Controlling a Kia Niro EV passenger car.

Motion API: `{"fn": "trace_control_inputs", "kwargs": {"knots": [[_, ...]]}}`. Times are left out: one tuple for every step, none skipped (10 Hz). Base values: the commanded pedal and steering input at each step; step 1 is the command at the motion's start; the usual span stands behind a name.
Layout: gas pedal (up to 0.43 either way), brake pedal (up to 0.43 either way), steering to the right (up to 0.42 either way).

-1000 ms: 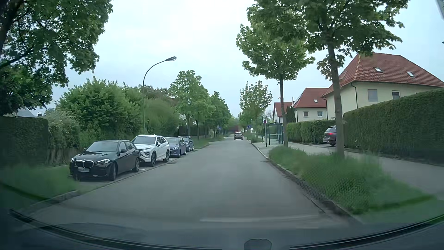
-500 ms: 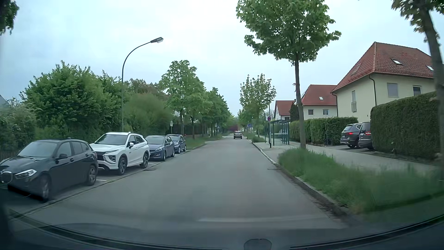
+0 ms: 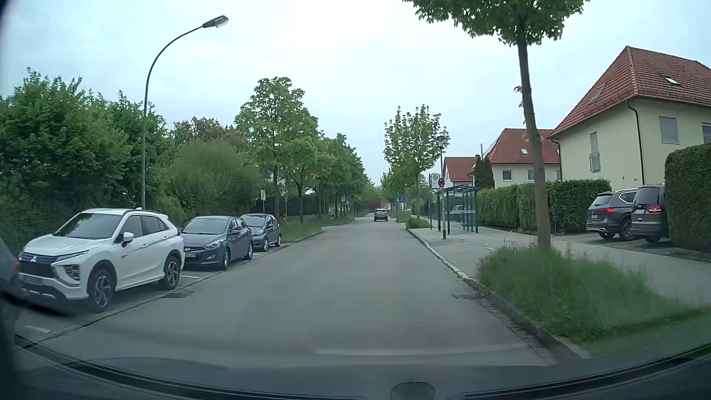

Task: Follow the waypoints while adhering to traffic rules and regulations

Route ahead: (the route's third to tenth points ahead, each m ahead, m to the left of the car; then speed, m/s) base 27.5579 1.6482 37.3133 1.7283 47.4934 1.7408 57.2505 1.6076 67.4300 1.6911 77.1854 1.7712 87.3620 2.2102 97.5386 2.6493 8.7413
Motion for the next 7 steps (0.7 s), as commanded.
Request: {"fn": "trace_control_inputs", "kwargs": {"knots": [[0.059,0.000,-0.001],[0.059,0.000,-0.001],[0.059,0.000,-0.001],[0.059,0.000,-0.001],[0.059,0.000,-0.001],[0.059,0.000,-0.001],[0.059,0.000,-0.001]]}}
